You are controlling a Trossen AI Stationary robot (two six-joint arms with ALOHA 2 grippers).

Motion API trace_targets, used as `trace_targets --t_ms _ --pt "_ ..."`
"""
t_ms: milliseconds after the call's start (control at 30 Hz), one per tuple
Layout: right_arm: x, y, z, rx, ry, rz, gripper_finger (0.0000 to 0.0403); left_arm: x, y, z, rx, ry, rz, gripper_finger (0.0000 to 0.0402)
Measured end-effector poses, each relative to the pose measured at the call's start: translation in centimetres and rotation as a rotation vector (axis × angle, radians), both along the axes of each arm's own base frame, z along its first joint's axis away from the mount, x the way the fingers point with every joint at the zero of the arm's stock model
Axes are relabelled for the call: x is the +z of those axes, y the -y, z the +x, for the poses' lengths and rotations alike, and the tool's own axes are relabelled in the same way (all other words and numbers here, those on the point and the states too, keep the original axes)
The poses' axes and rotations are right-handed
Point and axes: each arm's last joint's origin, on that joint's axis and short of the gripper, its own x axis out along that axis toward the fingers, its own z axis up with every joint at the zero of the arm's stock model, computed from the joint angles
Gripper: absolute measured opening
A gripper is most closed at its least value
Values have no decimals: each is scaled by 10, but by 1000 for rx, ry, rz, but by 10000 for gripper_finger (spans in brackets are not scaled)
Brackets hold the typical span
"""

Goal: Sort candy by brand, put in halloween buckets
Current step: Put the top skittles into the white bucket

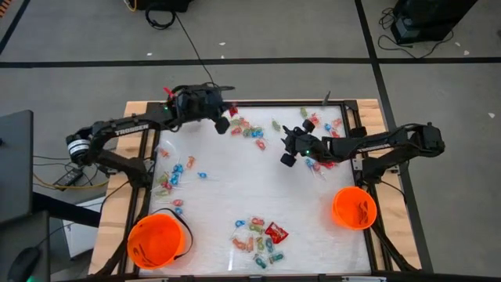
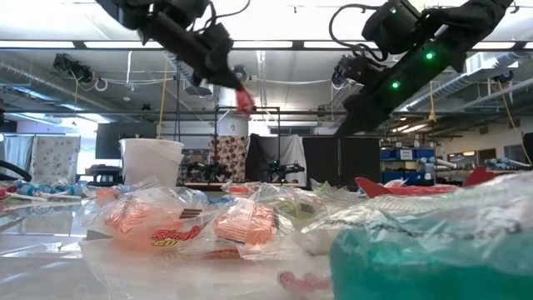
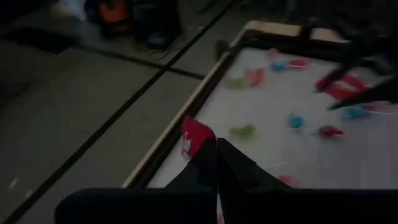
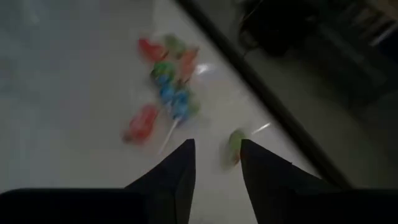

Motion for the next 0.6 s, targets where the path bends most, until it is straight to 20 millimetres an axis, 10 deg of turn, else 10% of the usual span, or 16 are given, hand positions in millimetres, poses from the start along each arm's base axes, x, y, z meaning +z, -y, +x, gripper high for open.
trace_targets --t_ms 600 --pt "-1 4 -8 -5 -25 84 142 -54 -50 -99 505 -137 -187 11"
